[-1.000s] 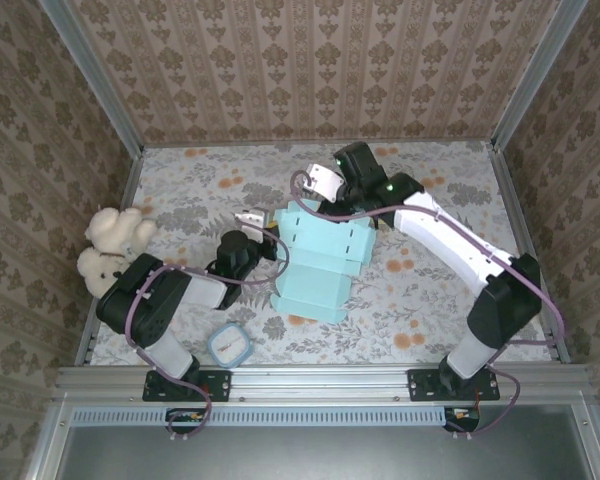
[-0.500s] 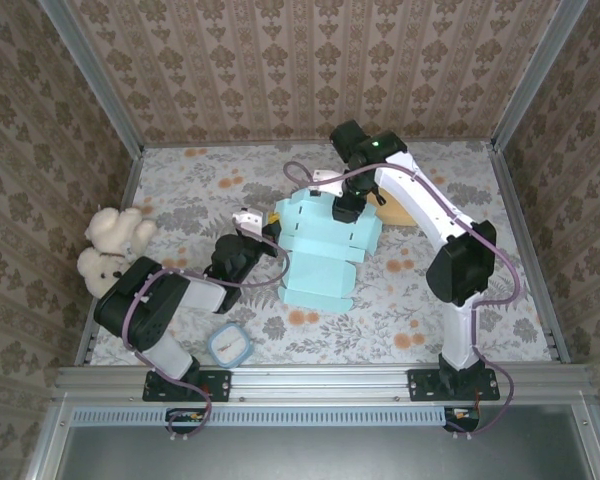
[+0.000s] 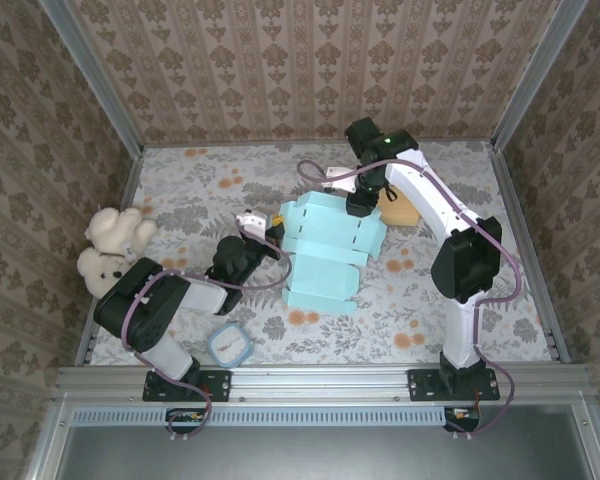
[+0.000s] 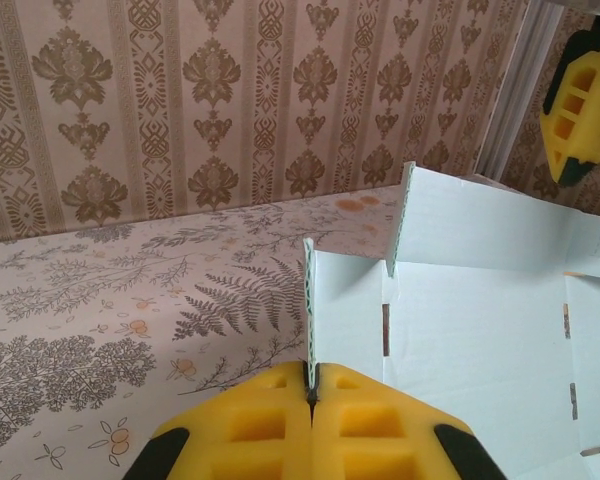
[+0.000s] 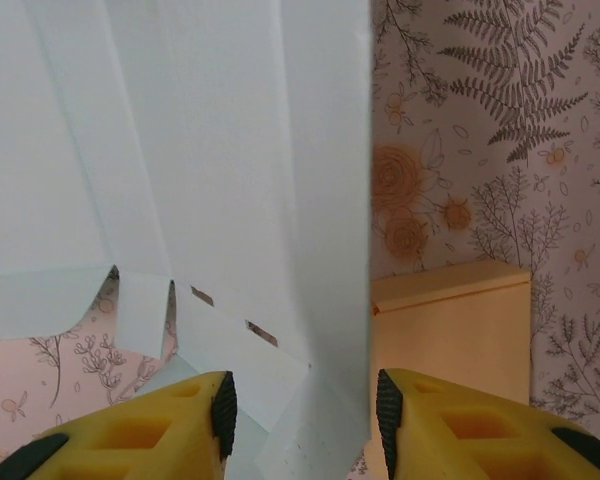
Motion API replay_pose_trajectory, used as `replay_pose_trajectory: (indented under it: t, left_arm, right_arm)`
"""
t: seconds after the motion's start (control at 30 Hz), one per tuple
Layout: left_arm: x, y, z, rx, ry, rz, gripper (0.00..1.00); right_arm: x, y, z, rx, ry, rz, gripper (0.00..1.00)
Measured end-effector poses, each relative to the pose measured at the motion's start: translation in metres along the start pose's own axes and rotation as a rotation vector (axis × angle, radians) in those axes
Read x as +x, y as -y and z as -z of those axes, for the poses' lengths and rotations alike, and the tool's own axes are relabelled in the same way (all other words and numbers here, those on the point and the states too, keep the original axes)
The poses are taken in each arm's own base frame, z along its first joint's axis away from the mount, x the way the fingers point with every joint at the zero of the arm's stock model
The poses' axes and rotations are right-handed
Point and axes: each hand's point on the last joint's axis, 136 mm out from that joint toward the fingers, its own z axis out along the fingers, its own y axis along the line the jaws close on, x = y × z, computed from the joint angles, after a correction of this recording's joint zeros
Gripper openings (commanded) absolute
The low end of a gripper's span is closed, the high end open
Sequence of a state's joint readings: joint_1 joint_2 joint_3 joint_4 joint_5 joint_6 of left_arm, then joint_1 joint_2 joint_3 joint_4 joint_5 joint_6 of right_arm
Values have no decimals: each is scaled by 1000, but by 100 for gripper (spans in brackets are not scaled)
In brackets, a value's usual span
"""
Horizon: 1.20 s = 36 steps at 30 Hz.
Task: Fold the paper box
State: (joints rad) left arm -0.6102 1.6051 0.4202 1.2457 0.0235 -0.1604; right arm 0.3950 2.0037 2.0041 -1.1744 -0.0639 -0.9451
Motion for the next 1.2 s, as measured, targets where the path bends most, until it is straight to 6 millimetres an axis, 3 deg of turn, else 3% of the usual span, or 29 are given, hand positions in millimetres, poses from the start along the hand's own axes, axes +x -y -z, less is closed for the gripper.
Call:
replay_pose_trajectory:
  t: [0.8,0.97,1.2]
  left_arm:
    - [-9,18,6,45,26,-33,0]
    - [-13,19,9,47,38,-40,0]
    - [-14,21,10,52,41,-47,0]
  right_arm:
    - [11,-7,-13,-119,76,48,33]
    - [14,-12,-14,-151,87,50,22]
    - [14,-16,-12,-182,106,53,19]
